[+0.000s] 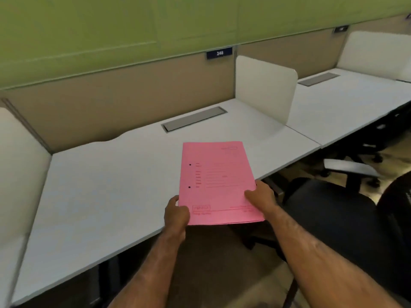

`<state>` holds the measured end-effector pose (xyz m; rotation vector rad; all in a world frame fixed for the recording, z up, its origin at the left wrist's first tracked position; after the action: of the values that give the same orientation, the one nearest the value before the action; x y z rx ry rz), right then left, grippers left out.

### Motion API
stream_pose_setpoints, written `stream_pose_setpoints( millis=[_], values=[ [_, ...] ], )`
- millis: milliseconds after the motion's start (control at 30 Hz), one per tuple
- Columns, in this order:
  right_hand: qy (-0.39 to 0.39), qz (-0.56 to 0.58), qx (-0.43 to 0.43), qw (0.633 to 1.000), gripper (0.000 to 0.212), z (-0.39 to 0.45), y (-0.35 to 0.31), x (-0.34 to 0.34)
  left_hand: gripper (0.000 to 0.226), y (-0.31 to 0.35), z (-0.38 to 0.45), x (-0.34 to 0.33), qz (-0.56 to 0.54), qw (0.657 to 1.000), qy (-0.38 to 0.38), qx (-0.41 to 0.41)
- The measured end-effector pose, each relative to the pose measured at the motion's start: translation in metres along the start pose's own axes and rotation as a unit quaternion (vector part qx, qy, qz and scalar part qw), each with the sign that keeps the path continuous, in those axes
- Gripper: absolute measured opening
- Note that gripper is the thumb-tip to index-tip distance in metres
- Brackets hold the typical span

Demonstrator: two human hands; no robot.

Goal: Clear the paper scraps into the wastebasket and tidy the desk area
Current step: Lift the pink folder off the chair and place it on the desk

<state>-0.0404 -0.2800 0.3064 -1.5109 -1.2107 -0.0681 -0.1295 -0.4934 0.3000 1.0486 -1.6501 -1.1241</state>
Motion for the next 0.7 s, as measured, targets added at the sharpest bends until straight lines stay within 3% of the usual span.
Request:
stream_pose_setpoints(
  millis=[400, 567, 700],
  values=[
    [-0.098, 0.017, 0.116, 0.988, 0.054, 0.029, -0.101, -0.086, 0.04, -0.015, 0.068, 0.076, -0.037, 0.989, 0.139, 0.012],
    [-0.108, -0.005, 0.111, 0.988, 0.063, 0.091, -0.129, -0.142, 0.032, -0.028, 0.138, 0.082, -0.023, 0.982, 0.182, 0.042],
    [-0.136, -0.019, 0.109, 0.985, 0.068, 0.162, -0.175, -0.189, 0.044, -0.027, 0.222, 0.086, -0.001, 0.971, 0.228, 0.074]
  ],
)
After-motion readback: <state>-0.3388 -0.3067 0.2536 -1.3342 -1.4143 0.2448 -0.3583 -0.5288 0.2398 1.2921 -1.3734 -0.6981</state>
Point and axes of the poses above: each hand's wrist, its own z-axis towards the middle knuckle, its own x-axis out of the back of the hand, y = z × x, the point moved 1 cm from there along z, towards the middle knuckle, and after that the axes turned 8 degrees about -x, right-handed, at the moved point
